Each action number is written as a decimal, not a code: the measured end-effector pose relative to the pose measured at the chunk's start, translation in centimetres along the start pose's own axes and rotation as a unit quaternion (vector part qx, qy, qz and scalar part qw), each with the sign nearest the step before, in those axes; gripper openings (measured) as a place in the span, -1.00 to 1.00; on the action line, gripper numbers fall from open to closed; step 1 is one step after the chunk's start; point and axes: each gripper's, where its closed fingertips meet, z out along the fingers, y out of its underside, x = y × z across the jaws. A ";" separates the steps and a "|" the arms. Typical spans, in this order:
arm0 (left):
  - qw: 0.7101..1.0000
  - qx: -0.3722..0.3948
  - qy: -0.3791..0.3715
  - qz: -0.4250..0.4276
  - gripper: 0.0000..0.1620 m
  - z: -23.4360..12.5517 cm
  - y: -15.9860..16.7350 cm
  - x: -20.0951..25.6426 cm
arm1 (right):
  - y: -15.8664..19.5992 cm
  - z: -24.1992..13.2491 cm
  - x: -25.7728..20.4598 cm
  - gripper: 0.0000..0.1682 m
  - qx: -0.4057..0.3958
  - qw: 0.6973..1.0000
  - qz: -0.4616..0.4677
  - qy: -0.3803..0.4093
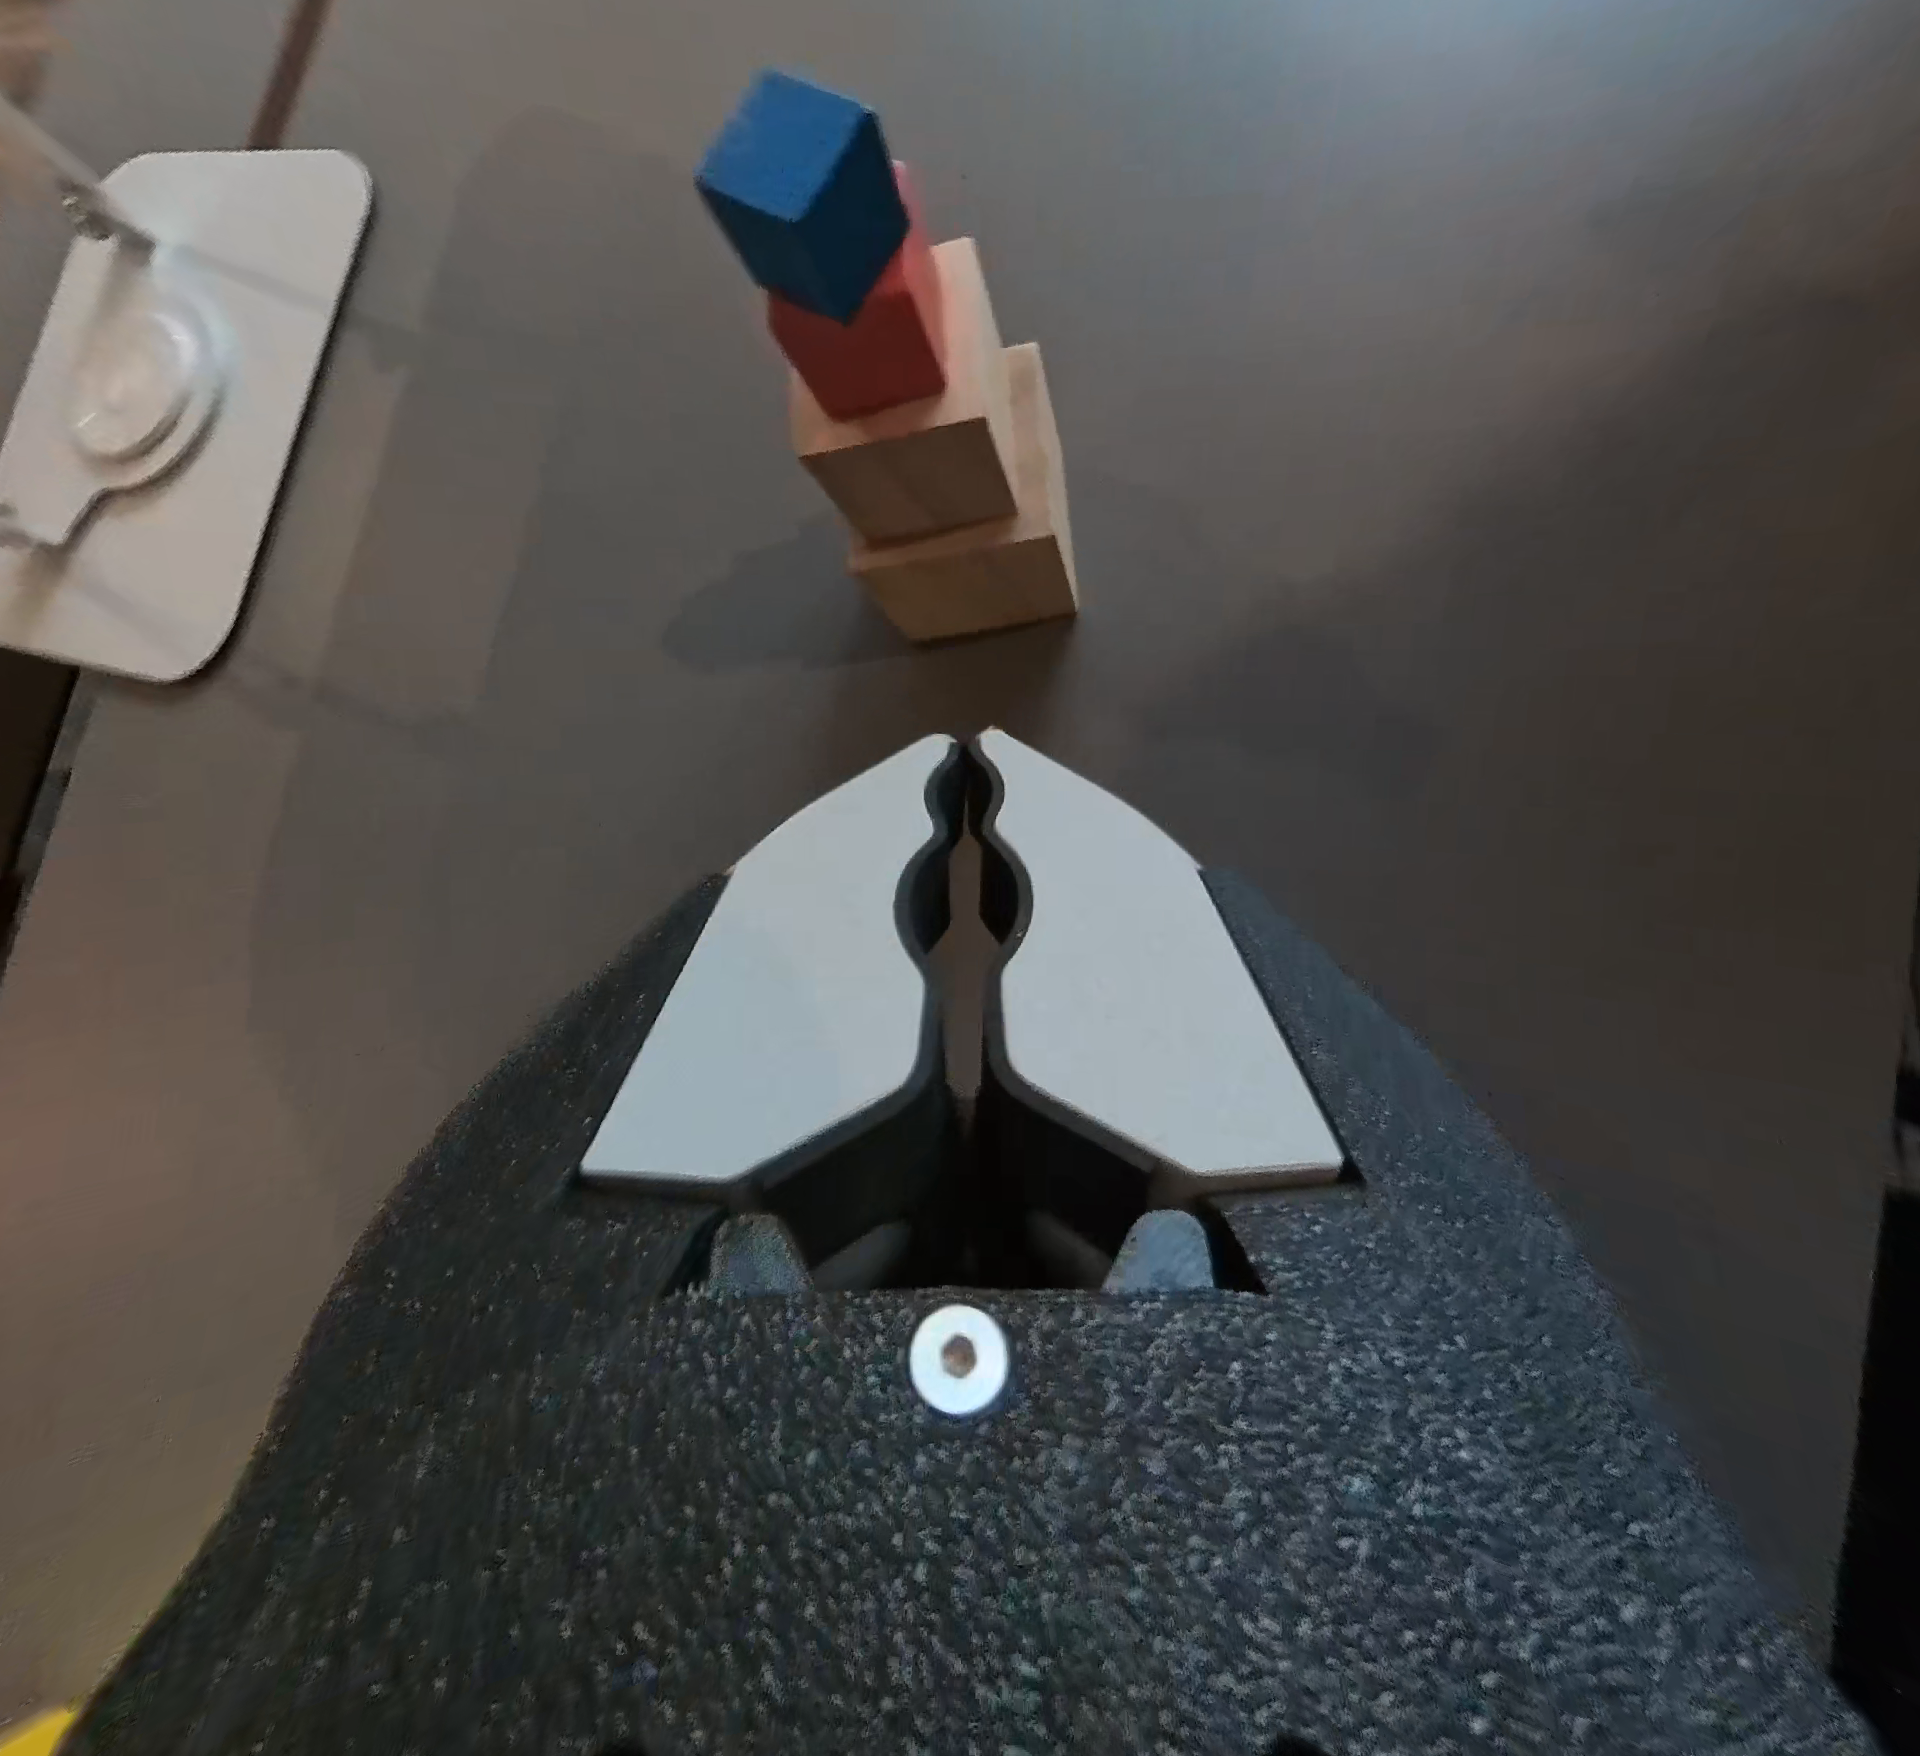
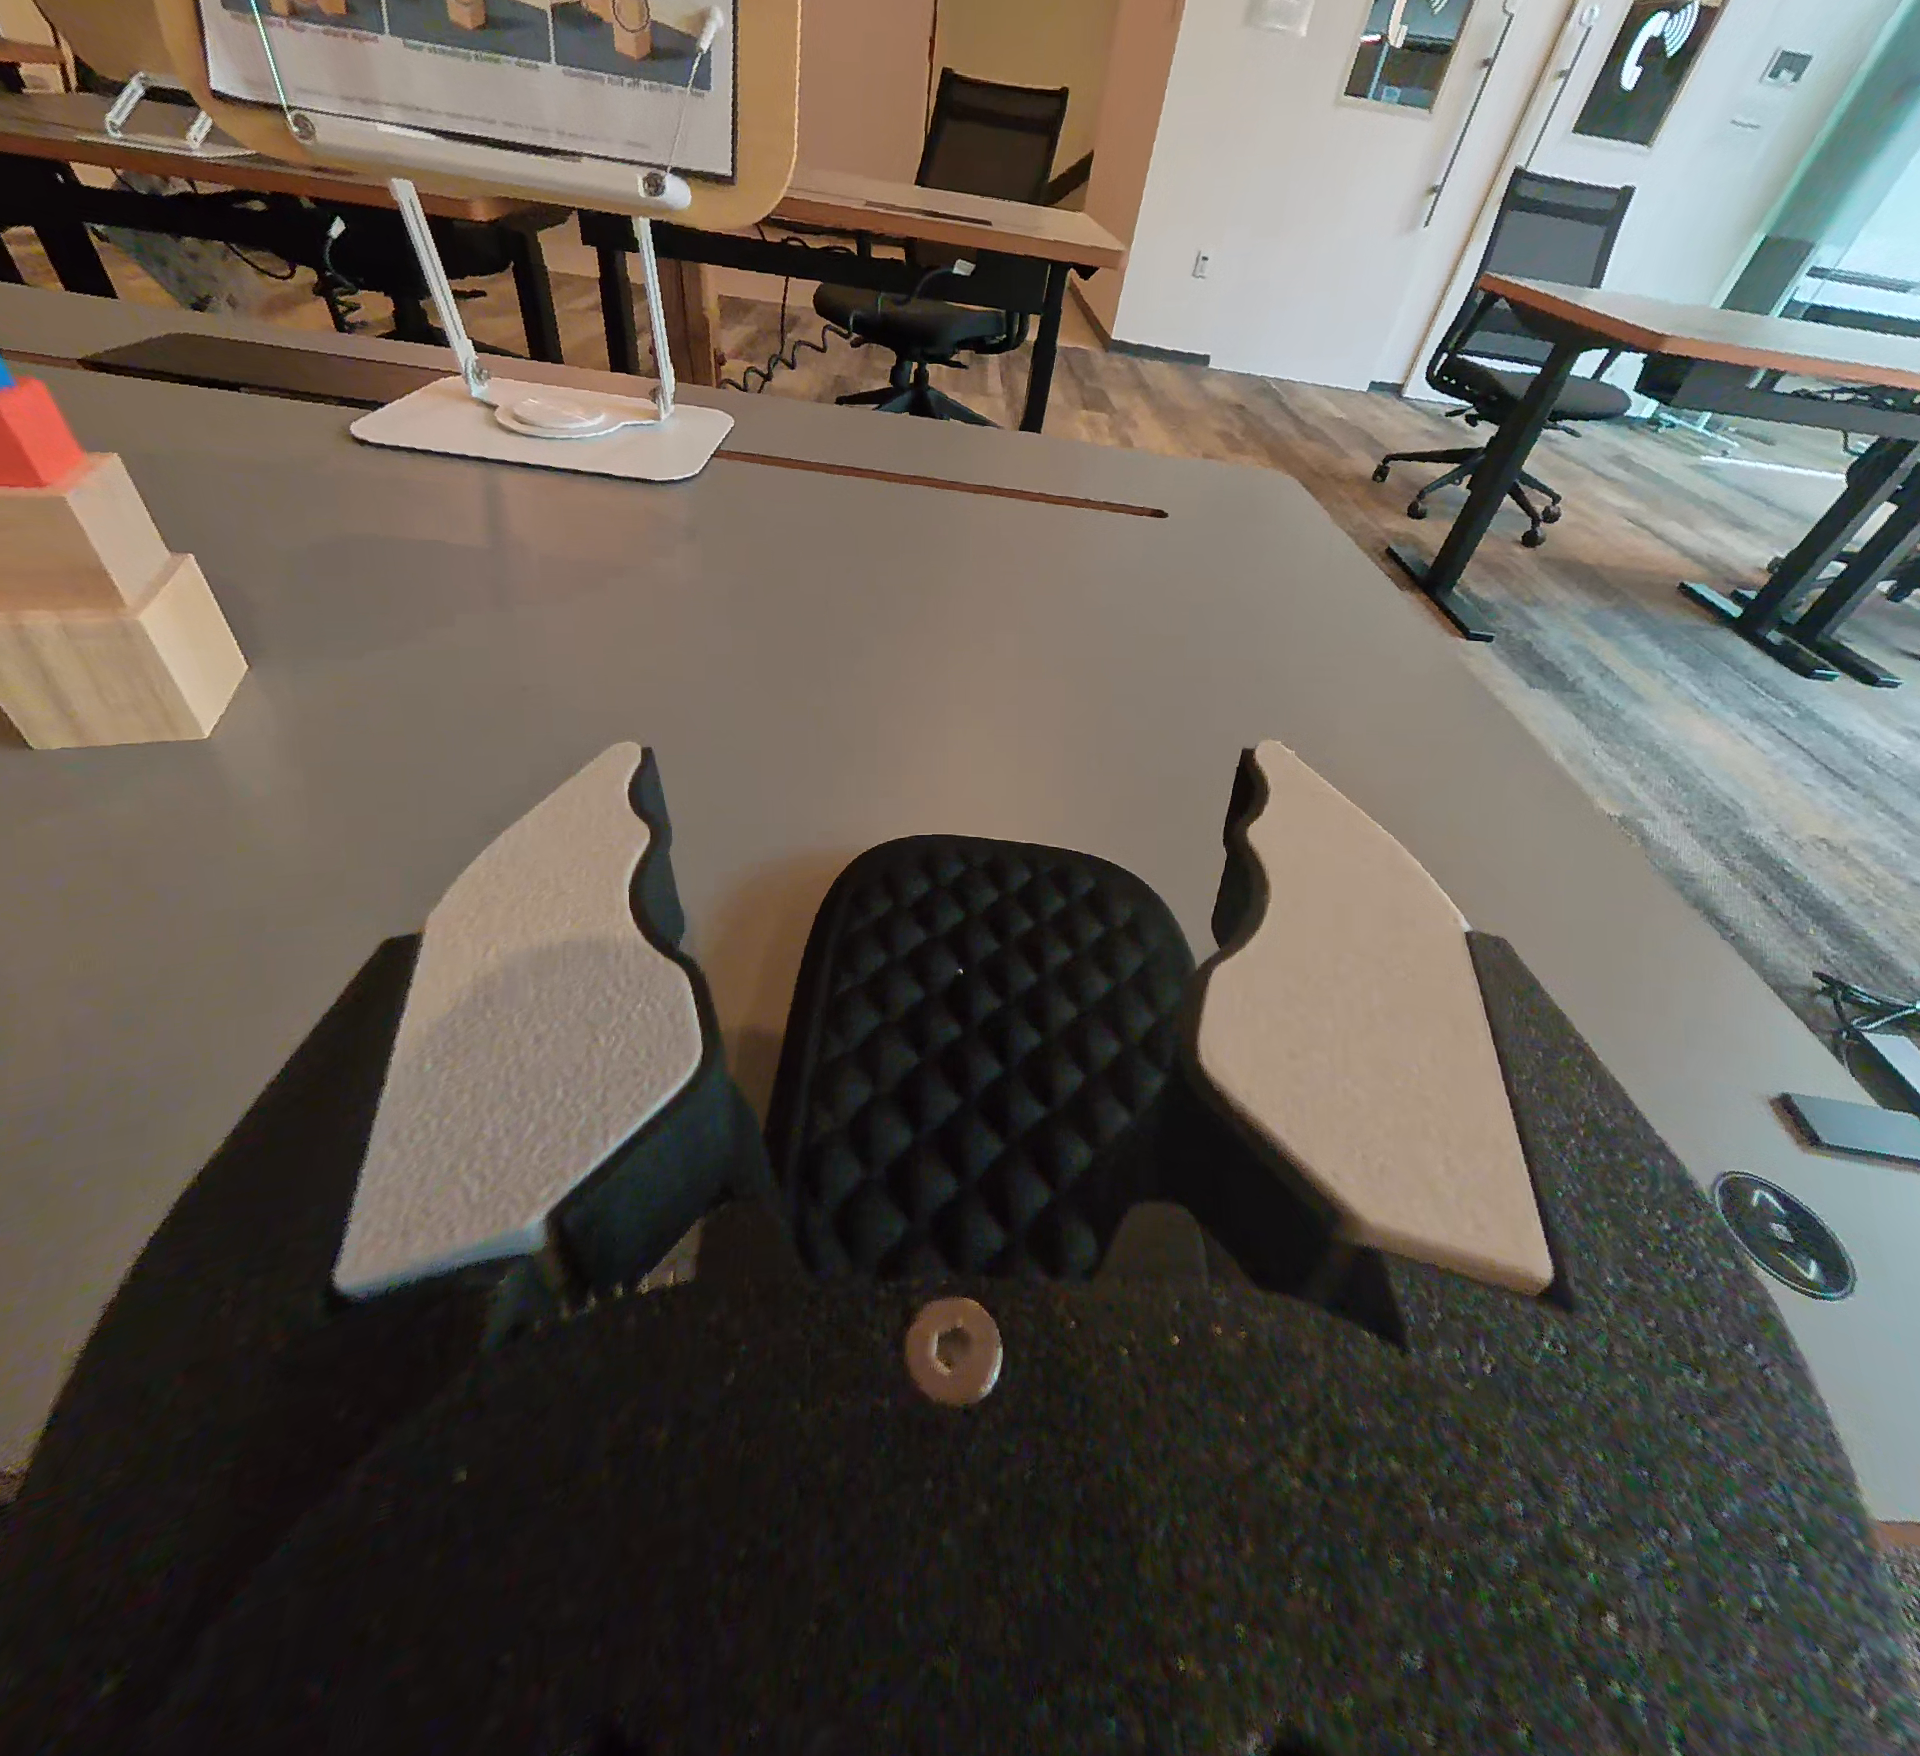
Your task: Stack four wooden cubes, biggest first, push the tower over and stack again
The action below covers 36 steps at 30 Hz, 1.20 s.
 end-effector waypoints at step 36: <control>0.830 -0.124 0.219 0.498 -1.00 4.4 1.1 1.2 | 1.9 1.4 0.2 0.21 -0.037 0.999 -0.010 0.008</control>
